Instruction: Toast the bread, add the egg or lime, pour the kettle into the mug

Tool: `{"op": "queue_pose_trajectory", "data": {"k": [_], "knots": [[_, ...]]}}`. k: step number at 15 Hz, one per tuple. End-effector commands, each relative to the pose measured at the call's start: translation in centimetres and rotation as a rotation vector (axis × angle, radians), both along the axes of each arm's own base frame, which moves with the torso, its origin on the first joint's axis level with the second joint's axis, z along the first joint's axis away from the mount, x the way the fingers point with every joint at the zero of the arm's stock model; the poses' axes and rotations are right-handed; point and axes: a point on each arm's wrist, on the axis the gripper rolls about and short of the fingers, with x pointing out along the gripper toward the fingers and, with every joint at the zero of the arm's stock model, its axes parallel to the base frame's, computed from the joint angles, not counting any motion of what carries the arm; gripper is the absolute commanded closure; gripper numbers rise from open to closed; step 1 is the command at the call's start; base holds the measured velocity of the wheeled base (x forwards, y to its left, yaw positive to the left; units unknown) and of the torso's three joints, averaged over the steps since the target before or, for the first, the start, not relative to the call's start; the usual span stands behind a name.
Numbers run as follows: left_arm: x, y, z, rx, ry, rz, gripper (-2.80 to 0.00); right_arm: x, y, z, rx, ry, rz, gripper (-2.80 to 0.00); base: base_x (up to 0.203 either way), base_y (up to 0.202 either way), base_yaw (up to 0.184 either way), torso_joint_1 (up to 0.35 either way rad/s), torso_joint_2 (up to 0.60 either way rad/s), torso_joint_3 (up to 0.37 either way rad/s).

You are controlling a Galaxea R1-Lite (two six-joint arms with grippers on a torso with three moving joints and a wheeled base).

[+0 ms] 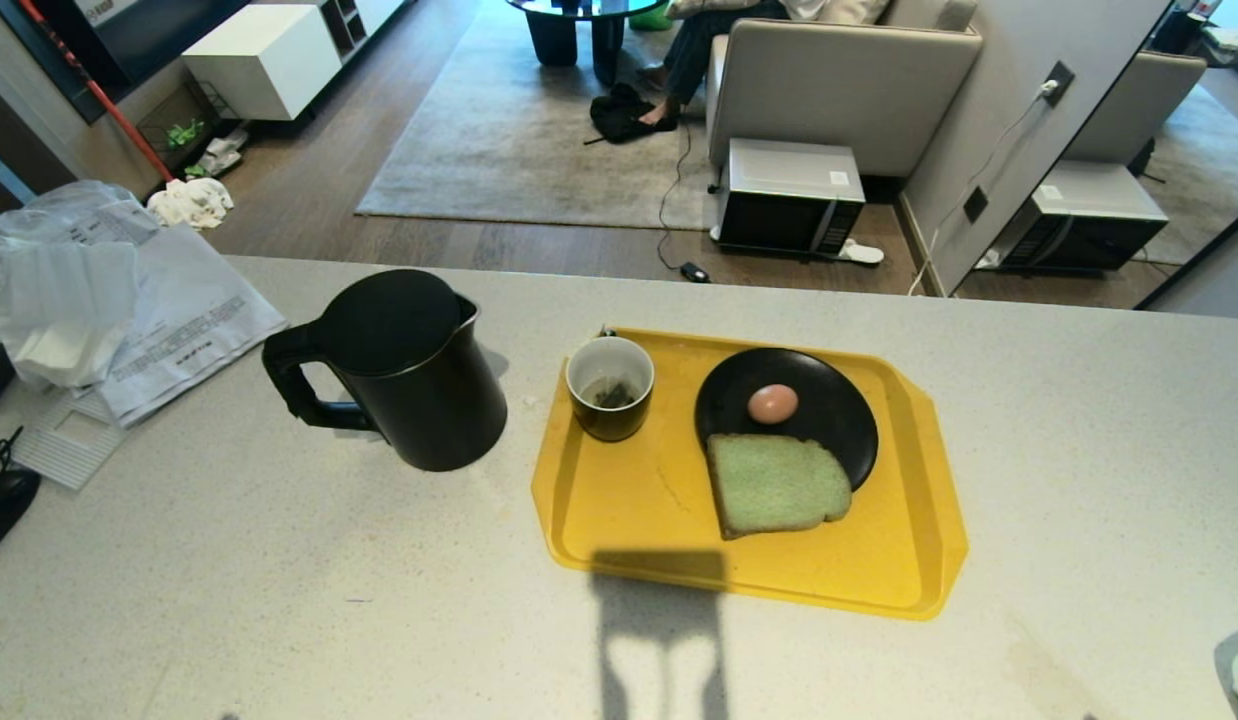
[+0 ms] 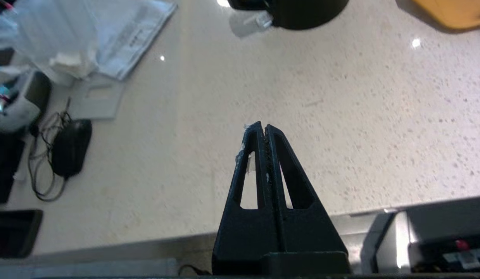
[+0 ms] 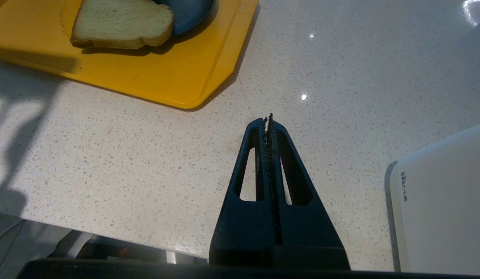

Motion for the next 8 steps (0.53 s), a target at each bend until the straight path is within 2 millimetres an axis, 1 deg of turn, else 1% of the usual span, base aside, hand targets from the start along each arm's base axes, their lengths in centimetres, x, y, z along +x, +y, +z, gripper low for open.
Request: {"op": "queue_pose_trajectory", "data": {"k": [1,5,8], "knots": [[-0.31,0.01,-0.30,-0.016,-0.030,0.005,0.00,0.02,0.00,-0.03,-0.001,0.002,0.001,0.00,0.000,0.000,0.000,0.000,0.00,0.000],[-0.33,0.06,-0.17,-0.151,-0.040,0.018,0.00,0.01,0.00,-0.04,-0.001,0.001,0.001,0.00,0.000,0.000,0.000,0.000,0.00,0.000],[-0.37,0.05,-0.13,-0.200,-0.030,0.016,0.00,0.01,0.00,-0.04,-0.001,0.001,0.001,0.00,0.000,0.000,0.000,0.000,0.00,0.000]]}}
